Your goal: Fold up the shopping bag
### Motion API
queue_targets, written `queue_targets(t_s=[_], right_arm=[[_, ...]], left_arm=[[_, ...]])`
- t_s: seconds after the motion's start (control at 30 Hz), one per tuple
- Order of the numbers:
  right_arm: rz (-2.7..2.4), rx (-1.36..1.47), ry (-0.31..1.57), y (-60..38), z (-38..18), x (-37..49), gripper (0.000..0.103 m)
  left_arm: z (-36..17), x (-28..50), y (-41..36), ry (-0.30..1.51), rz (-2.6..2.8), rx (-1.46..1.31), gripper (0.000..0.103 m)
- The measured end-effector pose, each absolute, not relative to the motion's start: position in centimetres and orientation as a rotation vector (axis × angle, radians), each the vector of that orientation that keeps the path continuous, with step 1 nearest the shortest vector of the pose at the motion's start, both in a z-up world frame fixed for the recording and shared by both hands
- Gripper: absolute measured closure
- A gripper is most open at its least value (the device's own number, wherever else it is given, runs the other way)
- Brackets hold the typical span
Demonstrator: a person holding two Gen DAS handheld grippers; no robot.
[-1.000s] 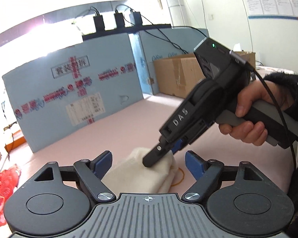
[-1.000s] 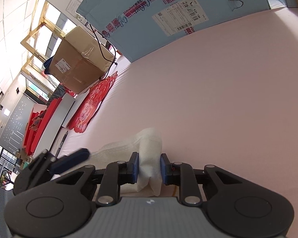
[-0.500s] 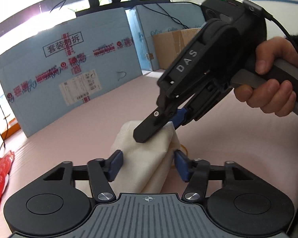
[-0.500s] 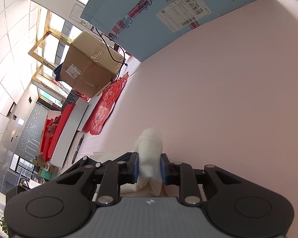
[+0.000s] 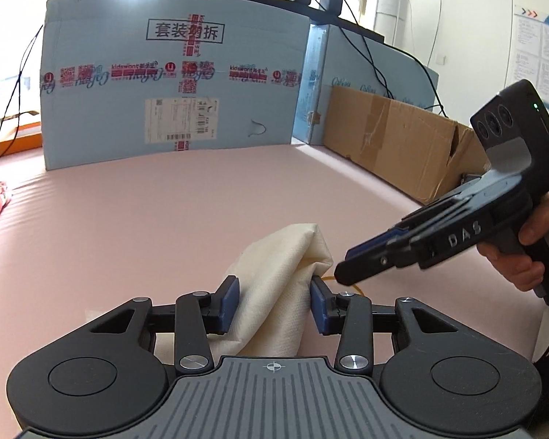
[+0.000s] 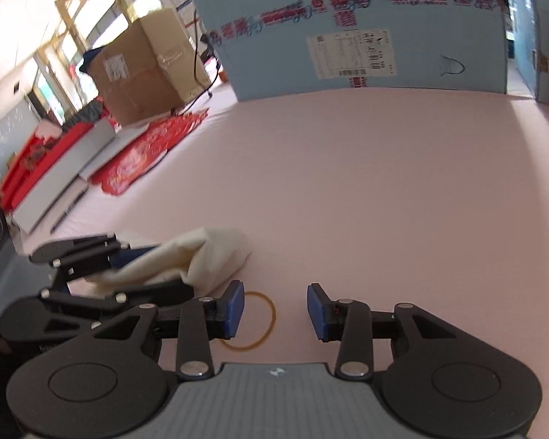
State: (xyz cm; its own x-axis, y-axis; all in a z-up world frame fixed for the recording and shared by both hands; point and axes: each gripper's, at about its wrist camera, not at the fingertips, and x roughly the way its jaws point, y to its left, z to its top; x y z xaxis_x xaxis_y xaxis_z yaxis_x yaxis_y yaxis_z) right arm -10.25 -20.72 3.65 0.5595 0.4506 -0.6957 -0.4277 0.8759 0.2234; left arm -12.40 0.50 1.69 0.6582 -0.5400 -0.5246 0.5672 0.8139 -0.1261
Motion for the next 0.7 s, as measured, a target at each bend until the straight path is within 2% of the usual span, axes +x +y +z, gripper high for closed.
queue_targets(t_s=[0.03, 0.07, 0.17, 0.37, 0.57, 0.7], right_arm=[[0.510, -0.013, 0.824, -20.3, 3.6, -10.7, 0.076], [0.495, -0.087, 0.815, -19.5, 3.7, -11.1, 0.089], [0.520, -0.190, 0.794, -18.0, 3.6, -12.4, 0.099], [0.484, -0.036, 0.781, -19.7, 3.8, -12.1, 0.102], [0.410, 0.379, 0.829, -25.1, 2.8, -10.1, 0.102], [0.402, 0.579, 0.863, -27.6, 1.2, -9.7, 0.102]], left_arm=[[1.7, -12.4, 0.5, 0.575, -0.626, 0.050, 0.063], [1.7, -12.4, 0.5, 0.574, -0.626, 0.050, 0.063], [1.7, -12.5, 0.4, 0.567, -0.623, 0.061, 0.063], [2.0, -12.7, -0.7, 0.548, -0.630, 0.124, 0.068], [2.2, -13.0, -4.4, 0.503, -0.679, 0.319, 0.070], [1.8, -12.9, -6.6, 0.520, -0.719, 0.430, 0.068]])
